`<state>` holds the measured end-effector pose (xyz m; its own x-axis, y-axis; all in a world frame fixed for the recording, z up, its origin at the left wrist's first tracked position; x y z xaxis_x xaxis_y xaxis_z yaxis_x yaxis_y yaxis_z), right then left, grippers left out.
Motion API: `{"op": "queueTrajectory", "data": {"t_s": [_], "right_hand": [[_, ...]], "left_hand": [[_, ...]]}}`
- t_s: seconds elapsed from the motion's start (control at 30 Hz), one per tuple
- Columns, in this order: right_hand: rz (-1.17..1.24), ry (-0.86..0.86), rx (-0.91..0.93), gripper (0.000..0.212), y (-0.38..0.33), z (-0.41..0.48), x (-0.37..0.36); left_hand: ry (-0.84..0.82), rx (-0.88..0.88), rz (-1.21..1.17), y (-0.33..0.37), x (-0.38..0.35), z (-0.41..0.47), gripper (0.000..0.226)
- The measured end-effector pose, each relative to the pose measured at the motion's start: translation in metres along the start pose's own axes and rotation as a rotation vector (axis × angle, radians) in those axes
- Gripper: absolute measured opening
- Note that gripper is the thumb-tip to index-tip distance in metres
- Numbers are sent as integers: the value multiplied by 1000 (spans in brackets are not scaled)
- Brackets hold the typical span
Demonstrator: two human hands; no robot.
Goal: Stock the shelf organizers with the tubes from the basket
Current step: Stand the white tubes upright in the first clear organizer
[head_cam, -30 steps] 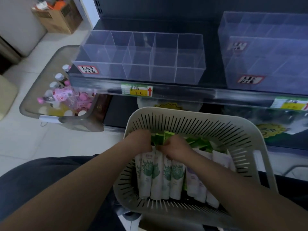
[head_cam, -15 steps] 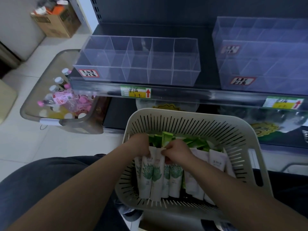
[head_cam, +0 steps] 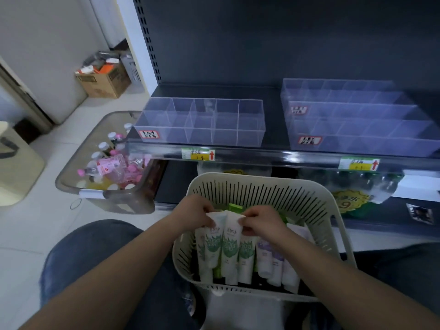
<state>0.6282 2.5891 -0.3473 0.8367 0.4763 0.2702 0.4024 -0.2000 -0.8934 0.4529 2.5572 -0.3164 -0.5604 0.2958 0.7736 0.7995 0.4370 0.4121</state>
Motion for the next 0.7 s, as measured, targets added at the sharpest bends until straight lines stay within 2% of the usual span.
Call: {"op": "queueTrajectory", "data": {"t_s": [0.17, 0.47, 0.7], "right_hand": [[-21, -1, 133, 6, -40, -14, 12], [-116, 20, 367, 8, -127, -14, 23], [-23, 21, 470, 11, -195, 0, 23]], "left_hand": [[135, -65, -57, 8, 35, -29, 8], [361, -138, -87, 16, 116, -59, 13], [417, -170, -159, 18, 181, -68, 10]]}}
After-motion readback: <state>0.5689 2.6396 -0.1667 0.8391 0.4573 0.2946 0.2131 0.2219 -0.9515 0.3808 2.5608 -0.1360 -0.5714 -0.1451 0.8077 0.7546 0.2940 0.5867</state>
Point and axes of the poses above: each hand's wrist, its own z-axis towards the middle knuckle, its own x-axis out of the back of the hand, y = z × x, the point moved 5 cm from there along z, towards the middle knuckle, and after that the axes turned 11 degrees about x, right-handed, at the moved point
